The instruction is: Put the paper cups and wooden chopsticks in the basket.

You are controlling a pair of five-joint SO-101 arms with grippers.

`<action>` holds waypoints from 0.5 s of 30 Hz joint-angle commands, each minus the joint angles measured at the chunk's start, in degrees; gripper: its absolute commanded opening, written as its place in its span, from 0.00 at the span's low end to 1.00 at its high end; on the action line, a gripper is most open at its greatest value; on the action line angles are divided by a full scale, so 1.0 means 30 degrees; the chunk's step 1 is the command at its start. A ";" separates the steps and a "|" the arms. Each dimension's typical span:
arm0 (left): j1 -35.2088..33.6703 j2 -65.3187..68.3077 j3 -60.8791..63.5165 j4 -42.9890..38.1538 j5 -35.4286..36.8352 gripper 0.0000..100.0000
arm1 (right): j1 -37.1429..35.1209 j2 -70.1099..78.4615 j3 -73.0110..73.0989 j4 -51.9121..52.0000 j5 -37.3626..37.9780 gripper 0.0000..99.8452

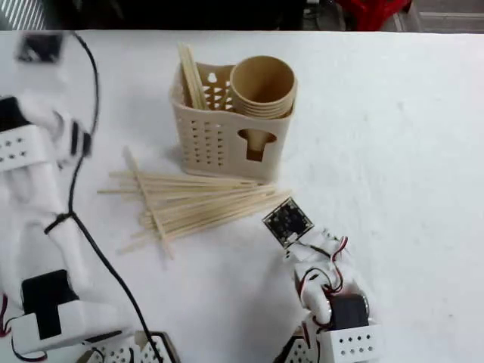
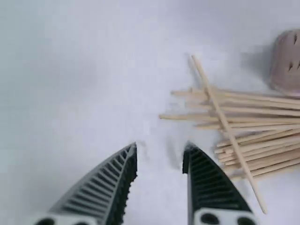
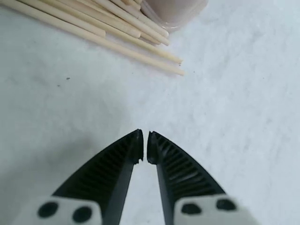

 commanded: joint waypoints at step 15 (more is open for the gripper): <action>0.4733 -0.0923 1.3070 -1.4886 0.5832 0.18 | 0.0220 -0.0132 0.0147 -0.0308 0.0117 0.04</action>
